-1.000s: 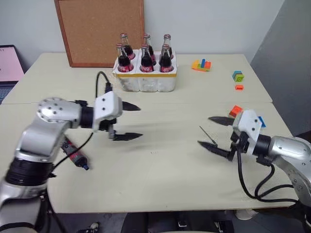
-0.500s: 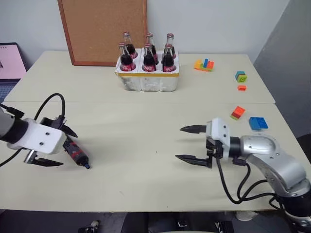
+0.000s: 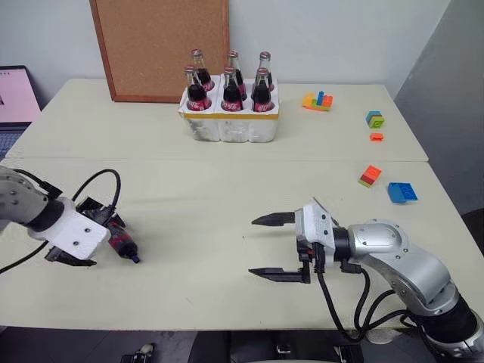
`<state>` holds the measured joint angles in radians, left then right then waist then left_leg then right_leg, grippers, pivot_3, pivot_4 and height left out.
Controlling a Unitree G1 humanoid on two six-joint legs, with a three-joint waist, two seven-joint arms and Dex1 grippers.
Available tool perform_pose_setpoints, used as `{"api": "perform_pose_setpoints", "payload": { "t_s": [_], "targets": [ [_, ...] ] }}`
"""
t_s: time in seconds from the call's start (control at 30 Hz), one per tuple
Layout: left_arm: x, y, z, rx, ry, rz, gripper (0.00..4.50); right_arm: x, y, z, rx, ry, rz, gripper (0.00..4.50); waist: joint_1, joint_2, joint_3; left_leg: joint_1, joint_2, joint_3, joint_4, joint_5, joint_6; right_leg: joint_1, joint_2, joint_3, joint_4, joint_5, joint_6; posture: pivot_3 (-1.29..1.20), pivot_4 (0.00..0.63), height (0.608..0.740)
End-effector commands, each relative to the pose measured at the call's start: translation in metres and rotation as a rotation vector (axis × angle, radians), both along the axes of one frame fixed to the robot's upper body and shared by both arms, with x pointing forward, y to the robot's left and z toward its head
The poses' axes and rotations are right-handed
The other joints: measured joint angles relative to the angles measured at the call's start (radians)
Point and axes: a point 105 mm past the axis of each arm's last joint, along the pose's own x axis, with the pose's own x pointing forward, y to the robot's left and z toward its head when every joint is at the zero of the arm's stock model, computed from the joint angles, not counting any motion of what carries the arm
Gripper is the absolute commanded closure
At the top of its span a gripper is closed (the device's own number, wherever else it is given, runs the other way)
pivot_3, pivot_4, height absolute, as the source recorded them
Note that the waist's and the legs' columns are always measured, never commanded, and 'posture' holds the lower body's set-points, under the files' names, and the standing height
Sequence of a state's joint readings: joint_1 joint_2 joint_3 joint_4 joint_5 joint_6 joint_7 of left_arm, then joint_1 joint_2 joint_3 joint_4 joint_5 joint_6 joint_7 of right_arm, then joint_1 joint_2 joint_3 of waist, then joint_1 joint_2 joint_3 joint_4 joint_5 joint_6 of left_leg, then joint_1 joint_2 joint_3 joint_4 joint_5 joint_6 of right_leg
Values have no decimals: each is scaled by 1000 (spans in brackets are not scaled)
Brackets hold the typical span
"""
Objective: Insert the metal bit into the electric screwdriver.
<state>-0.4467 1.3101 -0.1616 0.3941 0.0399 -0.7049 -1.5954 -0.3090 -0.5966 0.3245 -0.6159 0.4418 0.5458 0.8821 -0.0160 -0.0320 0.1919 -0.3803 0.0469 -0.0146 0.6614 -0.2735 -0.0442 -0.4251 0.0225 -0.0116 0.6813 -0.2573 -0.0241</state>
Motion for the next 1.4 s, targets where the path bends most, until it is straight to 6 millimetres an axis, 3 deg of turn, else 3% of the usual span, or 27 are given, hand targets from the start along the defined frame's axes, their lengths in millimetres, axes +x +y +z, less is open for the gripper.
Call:
{"api": "perform_pose_setpoints", "payload": {
  "t_s": [0.03,0.23,0.57,0.67,1.03,1.27,1.4],
  "targets": [
    [5,-7,5,4,-15,-32,0,-8,5,8,22,-28,14,24,0,0,0,0,0,0,0,0,0,0,0,0,0,0,0,0,150,740],
    [10,-17,-1,15,-14,-78,0,-11,6,12,30,-25,2,24,1,0,0,0,0,0,0,0,0,0,0,0,0,0,0,0,150,740],
    [16,-15,-14,56,-31,-78,0,-12,4,13,20,-19,-9,24,-1,0,0,0,0,-1,0,0,0,0,0,0,0,0,0,0,150,740],
    [17,-17,-18,67,-35,-88,440,-11,4,13,16,-22,-12,0,-1,0,0,0,0,0,1,0,0,0,0,0,0,0,0,0,150,740],
    [4,-9,-34,43,-14,-74,2700,-10,0,13,8,-33,-27,0,-7,-1,-1,1,0,-1,0,0,0,1,0,0,1,0,0,0,150,740],
    [5,-13,-38,17,-36,-83,2838,-8,0,13,5,-38,-31,0,-10,0,-1,2,0,0,0,0,0,2,0,0,1,0,0,0,150,740],
    [13,-23,-27,-86,-53,3,2839,-7,-5,14,-4,-44,-41,0,-9,0,-1,2,0,0,1,0,0,2,0,0,1,0,0,0,150,740]
  ]
}}
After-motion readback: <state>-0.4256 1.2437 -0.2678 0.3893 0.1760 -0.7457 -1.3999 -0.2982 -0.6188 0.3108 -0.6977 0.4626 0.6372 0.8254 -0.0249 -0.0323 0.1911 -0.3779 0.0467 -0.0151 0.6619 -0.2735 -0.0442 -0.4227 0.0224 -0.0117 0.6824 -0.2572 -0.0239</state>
